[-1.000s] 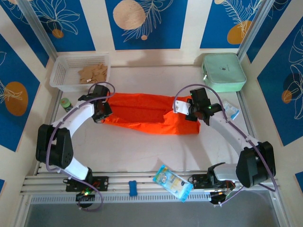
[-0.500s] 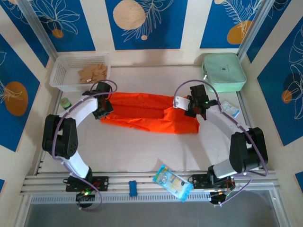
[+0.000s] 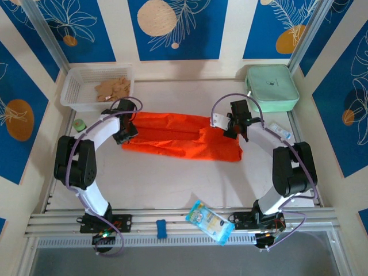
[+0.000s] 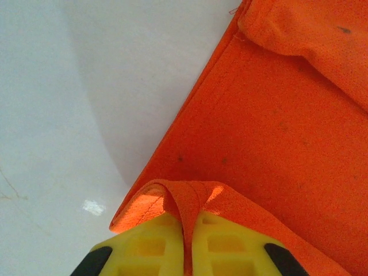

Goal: Fold and stack the t-shirts

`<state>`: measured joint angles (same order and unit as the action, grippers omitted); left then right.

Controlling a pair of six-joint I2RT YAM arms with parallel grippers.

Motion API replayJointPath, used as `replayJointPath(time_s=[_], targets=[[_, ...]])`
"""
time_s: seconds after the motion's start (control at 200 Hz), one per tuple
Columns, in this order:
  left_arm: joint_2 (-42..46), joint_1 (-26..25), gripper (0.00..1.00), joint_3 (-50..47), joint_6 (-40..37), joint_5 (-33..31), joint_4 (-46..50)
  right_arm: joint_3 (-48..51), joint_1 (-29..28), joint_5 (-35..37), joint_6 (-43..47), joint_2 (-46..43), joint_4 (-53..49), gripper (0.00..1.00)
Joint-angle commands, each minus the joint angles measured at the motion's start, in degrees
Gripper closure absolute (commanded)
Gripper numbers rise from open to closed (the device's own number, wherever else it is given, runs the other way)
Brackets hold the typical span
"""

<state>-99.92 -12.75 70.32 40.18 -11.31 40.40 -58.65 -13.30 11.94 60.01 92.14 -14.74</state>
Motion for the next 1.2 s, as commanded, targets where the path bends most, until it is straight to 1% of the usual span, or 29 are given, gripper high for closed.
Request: replayJointPath(time_s=[0.0,0.01,0.03,0.09,0.1,0.11,0.155,0.175,0.215,0.23,0.255,0.265,0.285,0.305,0.32,0.355,0.435,0.47,0.535,0.6,0.675,0.765,0.785,0.82,0.926,0.961,1.071,1.126,1.196], targets=[[-1.3,1.0,0.87,2.0,1.0,-1.5,1.6,-1.9,0.5,-1.8,-0.8,1.5,1.8,1.0],[-1.4,0.9,0.86,2.0,0.9,-1.5,1.6,-1.9,0.4,-1.8,-0.8,1.7,1.8,1.0],[-1.5,0.9,0.82,2.1,0.9,-1.3,1.6,-2.0,0.4,-1.8,-0.9,2.0,1.8,1.0],[-2.1,1.0,0.77,2.3,0.9,-0.9,1.4,-2.2,0.4,-1.8,-1.5,2.9,1.9,1.0],[-2.1,1.0,0.73,2.3,0.9,-0.8,1.5,-2.3,0.4,-1.8,-1.5,3.2,1.9,1.0],[-2.2,1.0,0.72,2.4,0.9,-0.8,1.4,-2.4,0.5,-1.7,-1.6,3.4,1.9,1.0],[-2.6,1.0,0.7,2.6,0.7,-0.3,1.5,-2.7,0.3,-1.4,-2.2,4.1,2.0,1.0],[-2.8,1.0,0.64,2.8,0.6,-0.2,1.7,-2.8,0.3,-1.3,-2.5,4.4,2.0,1.0],[-3.0,1.1,0.62,2.8,0.5,0.0,1.8,-3.0,0.3,-1.0,-3.2,5.1,2.1,1.0],[-3.0,1.1,0.57,2.8,0.5,0.1,1.6,-3.1,0.4,-0.8,-3.5,5.4,2.2,1.0],[-2.9,1.1,0.55,2.7,0.3,0.3,1.6,-3.2,0.3,-0.5,-4.1,5.7,2.5,1.0],[-2.8,1.2,0.54,2.8,0.3,0.3,1.6,-3.3,0.4,-0.2,-4.3,5.9,2.6,1.0],[-2.8,1.2,0.48,2.6,0.3,0.3,1.6,-3.4,0.3,0.1,-4.9,6.1,2.9,1.0],[-2.6,1.2,0.47,2.6,0.3,0.3,1.5,-3.5,0.3,0.3,-5.6,6.4,3.1,1.0],[-2.5,1.2,0.43,2.5,0.2,0.4,1.5,-3.6,0.3,0.6,-6.1,6.6,3.4,1.0],[-2.0,1.3,0.38,2.4,0.2,0.4,1.5,-3.7,0.4,1.3,-7.6,7.1,4.3,1.0],[-0.7,1.3,0.31,2.3,0.1,0.1,1.4,-4.2,0.3,2.4,-11.5,8.1,5.8,1.0],[0.0,1.3,0.3,2.2,-0.1,0.0,1.4,-4.4,0.4,2.9,-13.3,8.6,6.5,0.98],[1.5,1.3,0.28,2.2,-0.5,-0.4,1.9,-5.2,0.3,4.3,-17.1,9.8,7.0,0.88],[2.8,1.3,0.27,1.9,-1.0,-0.3,2.2,-6.3,0.2,6.2,-20.4,11.2,6.9,0.79],[4.7,1.3,0.27,1.2,-1.5,0.1,2.3,-7.0,0.0,8.9,-23.9,12.2,7.6,0.71],[7.0,1.2,0.27,0.5,-2.6,0.4,2.7,-7.6,0.0,10.3,-28.5,12.2,7.9,0.63],[7.4,1.2,0.27,0.4,-2.8,0.4,2.8,-7.7,0.0,10.4,-29.6,12.1,7.8,0.58],[8.0,1.2,0.27,0.3,-3.3,0.3,3.2,-7.8,0.0,10.5,-31.5,11.7,7.6,0.54],[9.5,1.2,0.26,0.4,-5.1,0.7,3.9,-8.3,0.2,10.4,-38.4,9.5,6.4,0.53],[9.9,1.1,0.24,0.4,-5.8,1.0,3.8,-8.4,0.4,10.5,-41.6,8.3,5.6,0.53],[9.9,1.1,0.23,1.7,-8.4,2.9,2.5,-7.9,0.7,9.6,-52.0,3.7,2.5,0.53],[9.1,1.0,0.25,3.1,-9.4,4.0,2.1,-7.1,0.7,9.4,-58.0,1.1,0.8,0.52],[7.2,1.0,0.28,6.1,-10.6,5.3,2.2,-6.8,0.8,9.2,-66.5,-2.4,-3.2,0.51]])
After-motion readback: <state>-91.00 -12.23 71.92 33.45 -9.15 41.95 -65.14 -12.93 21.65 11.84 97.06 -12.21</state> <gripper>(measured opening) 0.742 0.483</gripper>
